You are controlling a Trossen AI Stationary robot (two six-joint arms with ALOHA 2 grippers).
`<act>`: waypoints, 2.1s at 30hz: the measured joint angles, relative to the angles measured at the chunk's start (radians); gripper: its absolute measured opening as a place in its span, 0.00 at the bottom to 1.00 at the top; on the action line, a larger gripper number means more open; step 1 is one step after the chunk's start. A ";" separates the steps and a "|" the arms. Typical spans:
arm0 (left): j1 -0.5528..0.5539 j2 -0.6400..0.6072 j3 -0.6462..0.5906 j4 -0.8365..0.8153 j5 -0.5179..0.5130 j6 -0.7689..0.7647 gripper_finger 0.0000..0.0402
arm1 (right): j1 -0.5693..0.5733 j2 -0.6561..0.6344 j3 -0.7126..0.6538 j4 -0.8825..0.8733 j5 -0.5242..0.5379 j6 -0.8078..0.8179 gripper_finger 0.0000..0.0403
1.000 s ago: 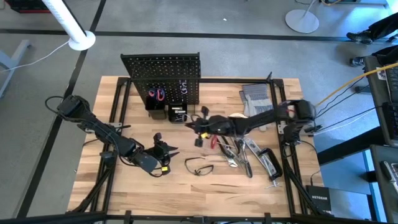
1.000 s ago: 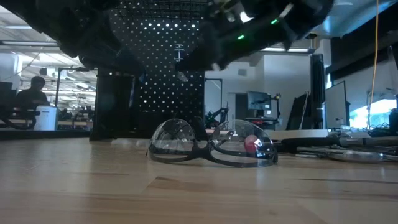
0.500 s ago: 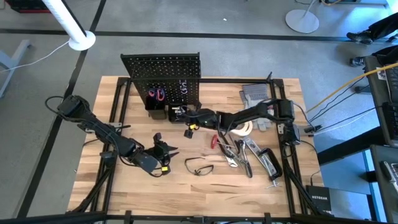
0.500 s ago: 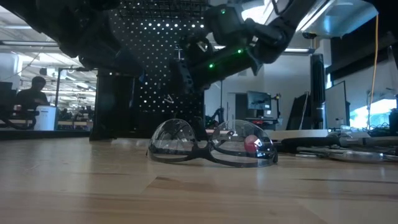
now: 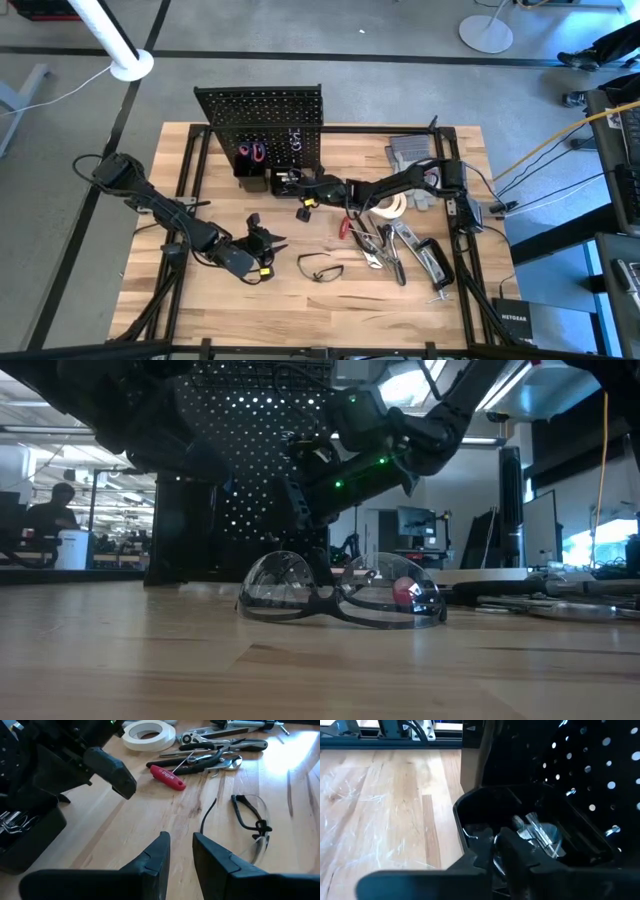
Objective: Hang tools onto peg board
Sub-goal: Put the binder clip into the right pegboard organizer bin, then put the hook into the right pegboard organizer bin
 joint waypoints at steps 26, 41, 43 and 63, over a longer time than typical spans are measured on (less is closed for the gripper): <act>-0.007 0.000 0.000 -0.003 0.001 -0.002 0.18 | 0.247 -0.425 0.057 -1.281 0.006 0.203 0.29; -0.007 0.000 0.000 0.002 0.001 -0.001 0.18 | 0.457 -0.425 -0.104 -1.190 -0.173 0.316 0.29; -0.007 0.000 0.000 0.002 0.001 -0.002 0.18 | 0.482 -0.425 -0.132 -1.167 -0.172 0.324 0.29; -0.005 0.000 0.000 0.006 0.001 -0.002 0.18 | 0.518 -0.338 -0.186 -1.023 -0.094 0.446 0.29</act>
